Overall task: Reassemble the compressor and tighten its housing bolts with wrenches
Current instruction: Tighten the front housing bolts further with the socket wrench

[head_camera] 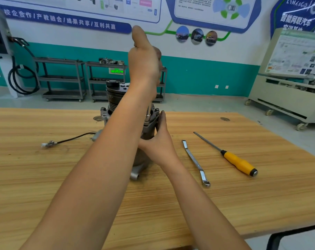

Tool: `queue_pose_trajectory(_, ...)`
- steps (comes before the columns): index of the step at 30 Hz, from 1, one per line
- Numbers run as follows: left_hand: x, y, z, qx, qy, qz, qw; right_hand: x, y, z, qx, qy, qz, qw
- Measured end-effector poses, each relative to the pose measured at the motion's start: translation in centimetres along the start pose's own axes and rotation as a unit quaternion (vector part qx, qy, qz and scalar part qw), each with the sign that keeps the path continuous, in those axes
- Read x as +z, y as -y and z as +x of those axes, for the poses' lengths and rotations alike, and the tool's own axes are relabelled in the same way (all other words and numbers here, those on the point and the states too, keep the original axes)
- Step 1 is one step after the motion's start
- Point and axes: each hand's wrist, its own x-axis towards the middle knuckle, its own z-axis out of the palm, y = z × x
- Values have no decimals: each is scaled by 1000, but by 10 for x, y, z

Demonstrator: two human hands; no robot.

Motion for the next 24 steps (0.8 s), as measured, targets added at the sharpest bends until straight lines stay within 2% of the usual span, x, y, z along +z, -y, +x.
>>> queue_pose_trajectory(14, -6, -1, 16, -85, 140, -2, 986, -1, 0, 0, -2, -4, 2, 1000)
queue_pose_trajectory(18, -6, -3, 16, -108, 130, -25, 985, -1, 0, -1, -4, -3, 2, 1000)
queue_pose_trajectory(20, -5, -8, 13, -82, 83, -67, 991, -2, 1, -2, 0, 2, 6, 1000)
queue_pose_trajectory(22, -8, -20, 13, -33, 46, -163, 985, -2, 1, -3, -1, 4, 6, 1000)
queue_pose_trajectory(24, -17, -39, 13, 21, 50, -240, 969, -3, 2, -3, -2, 2, 6, 1000)
